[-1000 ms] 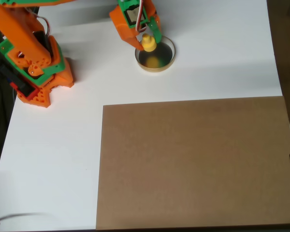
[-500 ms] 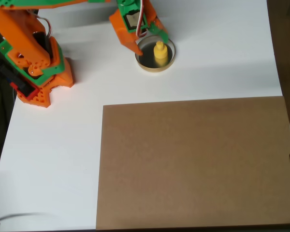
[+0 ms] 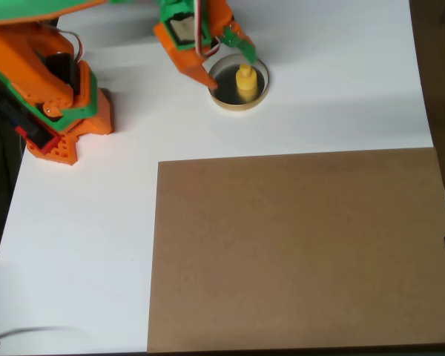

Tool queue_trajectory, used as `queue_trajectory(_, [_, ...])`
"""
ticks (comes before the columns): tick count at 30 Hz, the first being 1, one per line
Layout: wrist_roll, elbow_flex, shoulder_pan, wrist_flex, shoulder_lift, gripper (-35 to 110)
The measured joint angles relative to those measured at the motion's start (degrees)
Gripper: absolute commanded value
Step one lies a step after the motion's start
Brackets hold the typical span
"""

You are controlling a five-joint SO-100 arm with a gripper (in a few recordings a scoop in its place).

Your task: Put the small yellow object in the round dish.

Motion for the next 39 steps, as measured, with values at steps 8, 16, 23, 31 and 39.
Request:
queue_trajectory(8, [-8.17, 0.0, 19.6, -2.2, 0.09, 25])
queue_trajectory(16, [-9.76, 1.58, 36.74, -7.82, 0.09, 25])
queue_trajectory(23, [-7.47, 5.45, 47.81, -12.92, 1.85, 25])
queue_trajectory(31, [-4.04, 8.53, 58.27, -17.4, 4.48, 25])
queue_trajectory(39, [0.88, 10.72, 67.94, -20.74, 7.73, 25])
